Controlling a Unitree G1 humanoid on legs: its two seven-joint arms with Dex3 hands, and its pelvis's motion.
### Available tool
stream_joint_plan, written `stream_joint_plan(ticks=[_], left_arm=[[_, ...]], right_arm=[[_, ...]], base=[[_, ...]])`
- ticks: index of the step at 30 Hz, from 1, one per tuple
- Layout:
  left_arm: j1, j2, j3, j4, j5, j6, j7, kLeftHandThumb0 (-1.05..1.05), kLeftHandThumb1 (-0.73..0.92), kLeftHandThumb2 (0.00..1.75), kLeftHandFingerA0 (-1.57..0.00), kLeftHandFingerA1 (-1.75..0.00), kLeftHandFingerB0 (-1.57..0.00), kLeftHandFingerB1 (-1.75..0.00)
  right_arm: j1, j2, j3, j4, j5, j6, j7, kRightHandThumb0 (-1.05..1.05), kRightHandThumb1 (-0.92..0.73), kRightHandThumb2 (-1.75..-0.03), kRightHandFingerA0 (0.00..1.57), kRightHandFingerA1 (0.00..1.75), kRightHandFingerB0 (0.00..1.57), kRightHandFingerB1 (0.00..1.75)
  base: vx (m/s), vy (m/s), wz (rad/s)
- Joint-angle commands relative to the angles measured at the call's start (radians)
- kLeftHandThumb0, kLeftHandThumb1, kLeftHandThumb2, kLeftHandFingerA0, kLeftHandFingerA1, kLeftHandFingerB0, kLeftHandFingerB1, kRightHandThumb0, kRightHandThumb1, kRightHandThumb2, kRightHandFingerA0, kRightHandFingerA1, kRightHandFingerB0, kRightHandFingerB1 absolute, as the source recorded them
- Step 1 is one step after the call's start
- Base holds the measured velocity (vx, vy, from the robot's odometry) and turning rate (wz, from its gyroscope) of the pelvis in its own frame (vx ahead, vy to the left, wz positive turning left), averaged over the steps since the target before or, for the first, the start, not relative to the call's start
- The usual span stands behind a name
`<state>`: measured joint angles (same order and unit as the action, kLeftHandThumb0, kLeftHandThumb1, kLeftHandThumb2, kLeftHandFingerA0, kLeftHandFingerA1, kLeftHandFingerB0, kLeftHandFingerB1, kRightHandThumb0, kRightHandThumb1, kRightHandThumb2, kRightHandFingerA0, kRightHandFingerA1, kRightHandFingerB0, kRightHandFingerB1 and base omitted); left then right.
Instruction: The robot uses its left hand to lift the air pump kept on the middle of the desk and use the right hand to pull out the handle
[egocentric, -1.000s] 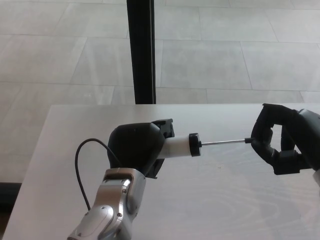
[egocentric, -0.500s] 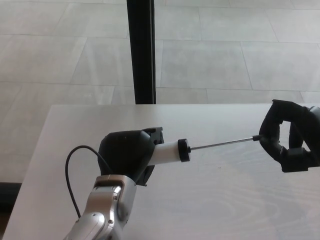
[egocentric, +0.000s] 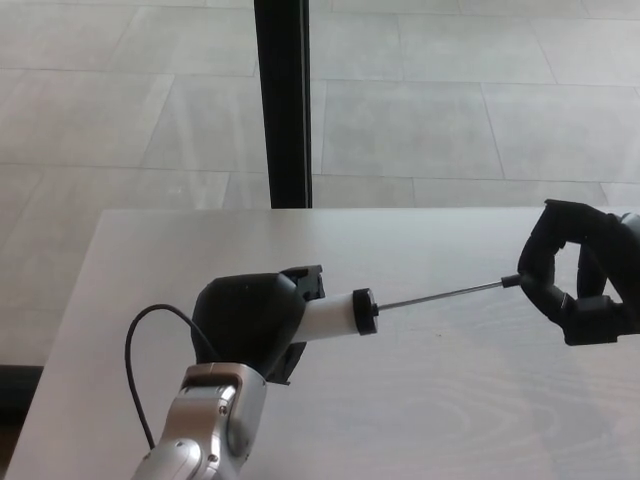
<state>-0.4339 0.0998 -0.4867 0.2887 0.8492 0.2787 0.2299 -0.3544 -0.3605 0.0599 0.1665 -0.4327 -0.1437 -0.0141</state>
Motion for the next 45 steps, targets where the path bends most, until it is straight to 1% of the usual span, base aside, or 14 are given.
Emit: stream_joint_plan(ticks=[1,3,6,11,21,22,30,31,32,37,38,42,43,45], left_arm=[[-0.009,0.013,-0.011,0.023,0.037,0.028,0.012,-0.21,0.53,1.09,-0.94,-1.75,-0.72,-1.53],[-0.011,0.012,-0.015,0.024,0.038,0.029,0.007,-0.3,0.52,1.12,-1.2,-1.38,-0.92,-1.2],[-0.017,0.017,-0.036,0.019,0.036,0.032,-0.066,-0.22,0.57,1.1,-0.92,-1.75,-0.75,-1.46],[-0.005,0.059,-0.116,0.009,0.032,-0.004,-0.219,-0.15,0.59,0.99,-1.0,-1.7,-0.8,-1.38],[-0.032,0.07,-0.335,0.012,0.252,0.124,-0.286,-0.29,0.71,0.68,-0.82,-1.7,-0.77,-0.87],[-0.035,0.064,-0.341,0.015,0.257,0.146,-0.309,-0.29,0.68,0.68,-0.82,-1.66,-0.73,-0.78],[-0.095,0.073,-0.403,0.048,0.331,0.223,-0.535,-0.45,0.72,0.61,-0.8,-1.15,-0.4,-0.53],[-0.104,0.076,-0.406,0.05,0.335,0.228,-0.57,-0.51,0.53,0.95,-0.75,-0.94,-0.34,-0.61],[-0.116,0.075,-0.401,0.05,0.325,0.244,-0.623,-0.48,0.7,0.6,-0.64,-1.0,-0.37,-0.56],[-0.134,0.063,-0.36,0.037,0.267,0.302,-0.736,-0.54,0.57,0.57,-0.37,-1.09,-0.26,-0.67],[-0.143,0.067,-0.345,0.028,0.245,0.311,-0.768,-0.64,0.41,0.81,-0.27,-0.75,-0.13,-0.54],[-0.167,0.086,-0.301,0.009,0.184,0.324,-0.849,-0.64,0.51,0.56,-0.09,-0.63,-0.13,-0.44],[-0.175,0.098,-0.292,0.009,0.168,0.318,-0.872,-0.39,0.28,0.9,-0.04,-0.56,0.0,-0.52],[-0.188,0.108,-0.274,0.006,0.135,0.32,-0.918,-0.69,0.38,0.8,0.0,-0.32,-0.07,-0.26]], right_arm=[[-0.002,-0.093,0.024,-0.009,0.063,0.035,0.207,-0.7,-0.66,-0.6,0.29,0.49,0.0,0.15],[-0.003,-0.106,0.031,-0.017,0.065,0.059,0.236,-0.97,-0.58,-0.88,0.01,0.08,0.0,0.0],[-0.007,-0.119,0.031,-0.006,0.065,0.086,0.253,-0.87,-0.64,-0.6,0.0,0.0,0.0,0.0],[-0.013,-0.075,-0.031,0.004,0.102,0.129,0.18,-1.03,-0.64,-0.96,0.0,0.14,0.0,0.0],[-0.051,0.054,-0.179,0.041,0.171,0.135,0.033,-0.59,-0.53,-0.92,0.0,0.4,0.03,0.36],[-0.051,0.06,-0.185,0.043,0.173,0.133,0.027,-0.56,-0.75,-0.64,0.03,0.4,0.1,0.29],[-0.063,0.114,-0.246,0.051,0.228,0.078,-0.017,-0.44,-0.71,-0.61,0.21,0.63,0.29,0.39],[-0.063,0.115,-0.247,0.051,0.221,0.08,-0.022,-0.43,-0.71,-0.61,0.22,0.64,0.3,0.4],[-0.063,0.118,-0.248,0.051,0.213,0.081,-0.03,-0.45,-0.71,-0.61,0.25,0.66,0.31,0.4],[-0.063,0.119,-0.25,0.052,0.208,0.077,-0.032,-0.44,-0.71,-0.61,0.24,0.73,0.33,0.41],[-0.065,0.117,-0.25,0.056,0.202,0.076,-0.039,-0.47,-0.71,-0.61,0.25,0.76,0.32,0.41],[-0.069,0.108,-0.251,0.06,0.191,0.075,-0.048,-0.48,-0.7,-0.61,0.2,0.75,0.3,0.42],[-0.069,0.104,-0.248,0.06,0.188,0.079,-0.044,-0.5,-0.71,-0.61,0.16,0.73,0.28,0.42],[-0.067,0.099,-0.247,0.057,0.188,0.086,-0.035,-0.57,-0.55,-0.86,0.11,0.62,0.17,0.49]], base=[[0.0,0.0,0.0],[0.0,0.0,0.0],[0.0,0.0,0.0],[0.0,0.0,0.0],[0.0,0.0,0.0],[0.0,0.0,0.0],[0.0,0.0,0.0],[0.0,0.0,0.0],[0.0,0.0,0.0],[0.0,0.0,0.0],[0.0,0.0,0.0],[0.0,0.0,0.0],[0.0,0.0,0.0],[0.0,0.0,0.0]])
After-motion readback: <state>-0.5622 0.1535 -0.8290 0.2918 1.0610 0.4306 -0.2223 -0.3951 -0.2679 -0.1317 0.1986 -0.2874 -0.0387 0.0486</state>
